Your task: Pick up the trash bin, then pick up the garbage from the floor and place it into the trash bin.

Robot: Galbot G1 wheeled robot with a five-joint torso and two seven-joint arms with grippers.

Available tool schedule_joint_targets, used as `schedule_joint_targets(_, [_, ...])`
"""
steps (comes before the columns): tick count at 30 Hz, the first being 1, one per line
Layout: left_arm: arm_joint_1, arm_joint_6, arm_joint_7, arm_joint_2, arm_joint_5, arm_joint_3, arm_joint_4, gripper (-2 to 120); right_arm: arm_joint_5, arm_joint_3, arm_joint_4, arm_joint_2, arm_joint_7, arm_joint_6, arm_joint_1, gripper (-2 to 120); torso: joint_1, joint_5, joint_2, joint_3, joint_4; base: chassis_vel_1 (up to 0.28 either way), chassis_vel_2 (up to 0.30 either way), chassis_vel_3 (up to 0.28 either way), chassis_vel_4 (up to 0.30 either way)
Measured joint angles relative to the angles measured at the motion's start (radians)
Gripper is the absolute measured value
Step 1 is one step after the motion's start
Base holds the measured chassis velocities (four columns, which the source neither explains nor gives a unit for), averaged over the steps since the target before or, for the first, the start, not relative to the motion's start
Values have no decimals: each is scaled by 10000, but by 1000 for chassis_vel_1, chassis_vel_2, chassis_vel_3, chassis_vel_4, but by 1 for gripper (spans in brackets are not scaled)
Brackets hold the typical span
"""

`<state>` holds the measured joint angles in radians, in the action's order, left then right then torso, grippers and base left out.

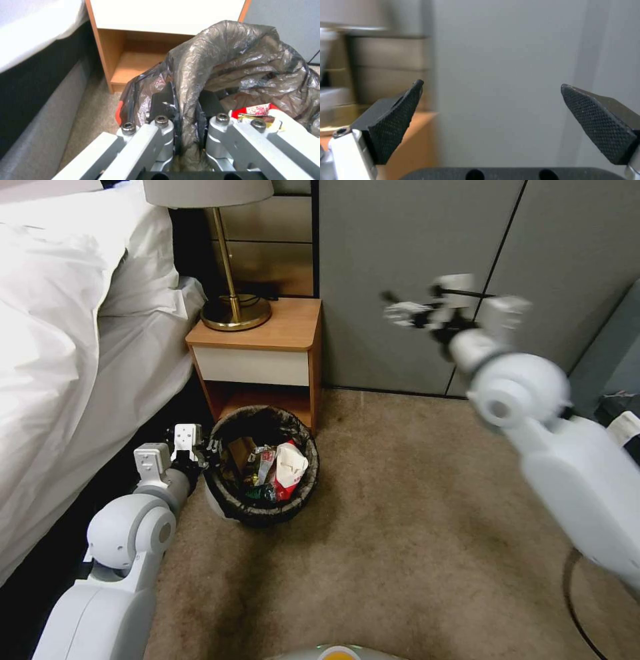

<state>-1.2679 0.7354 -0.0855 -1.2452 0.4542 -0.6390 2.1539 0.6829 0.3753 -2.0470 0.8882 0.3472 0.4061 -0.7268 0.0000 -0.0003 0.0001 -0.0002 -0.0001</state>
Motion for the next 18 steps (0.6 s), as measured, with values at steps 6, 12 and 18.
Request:
schedule_joint_targets(6, [-252, 0, -34, -15, -125, 1, 160, 5, -3058, 2979, -306, 839, -898, -1490, -3406, 100, -1, 1, 0, 1, -4, 0, 0, 0, 0])
schedule_joint_targets(12, [-453, 0, -65, -93, -294, 45, 241, 5, -5411, 4372, -572, 3925, -1438, -3335, -6232, 100, -2, -2, 0, 0, 1, 0, 0, 0, 0])
schedule_joint_targets(18, [-626, 0, -51, -130, -391, 43, 400, 5, -5910, 4338, -218, 4493, -1578, -3843, -6439, 100, -1, 1, 0, 1, 4, 0, 0, 0, 0])
